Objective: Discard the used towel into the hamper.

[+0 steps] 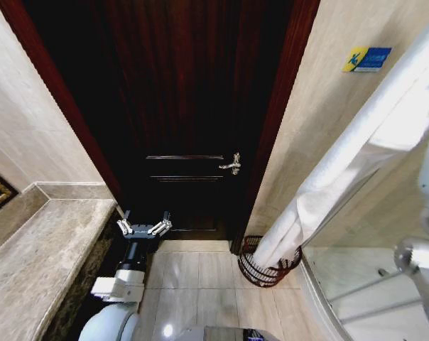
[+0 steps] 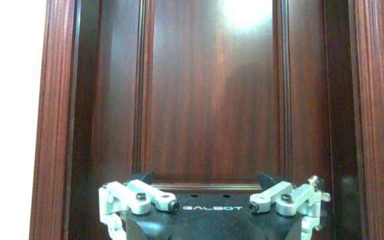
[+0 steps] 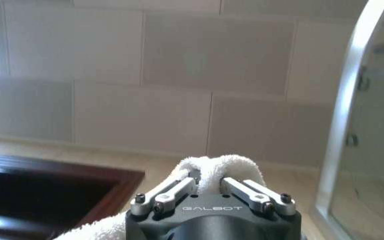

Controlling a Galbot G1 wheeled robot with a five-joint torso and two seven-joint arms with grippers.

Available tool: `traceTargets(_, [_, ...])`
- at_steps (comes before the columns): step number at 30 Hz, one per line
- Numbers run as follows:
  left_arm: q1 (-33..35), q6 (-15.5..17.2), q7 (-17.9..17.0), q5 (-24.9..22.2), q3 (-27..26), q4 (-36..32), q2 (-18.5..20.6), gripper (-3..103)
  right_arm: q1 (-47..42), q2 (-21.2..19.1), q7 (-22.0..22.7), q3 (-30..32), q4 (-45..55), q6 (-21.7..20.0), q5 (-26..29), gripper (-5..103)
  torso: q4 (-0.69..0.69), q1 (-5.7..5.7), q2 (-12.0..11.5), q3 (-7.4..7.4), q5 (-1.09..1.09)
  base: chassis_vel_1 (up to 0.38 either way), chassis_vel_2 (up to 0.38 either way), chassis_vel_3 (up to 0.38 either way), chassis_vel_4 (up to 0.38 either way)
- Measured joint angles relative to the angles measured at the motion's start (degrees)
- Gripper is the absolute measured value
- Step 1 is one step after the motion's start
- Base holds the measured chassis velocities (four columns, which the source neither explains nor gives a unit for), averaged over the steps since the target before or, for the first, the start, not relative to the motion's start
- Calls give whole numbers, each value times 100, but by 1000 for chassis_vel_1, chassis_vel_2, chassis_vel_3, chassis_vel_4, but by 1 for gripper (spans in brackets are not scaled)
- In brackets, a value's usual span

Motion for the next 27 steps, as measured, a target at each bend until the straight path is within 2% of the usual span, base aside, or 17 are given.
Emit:
traceTargets(15, [0, 0, 0, 0, 0, 0, 0, 100, -686, 6, -20, 232, 256, 48, 28, 3, 0, 0, 0, 0, -3, 0, 0, 0, 0])
traceTargets(27, [0, 0, 0, 0, 0, 0, -1, 100, -1929, 126, -37, 713, 715, 68, -1, 3, 0, 0, 0, -1, -2, 0, 0, 0, 0])
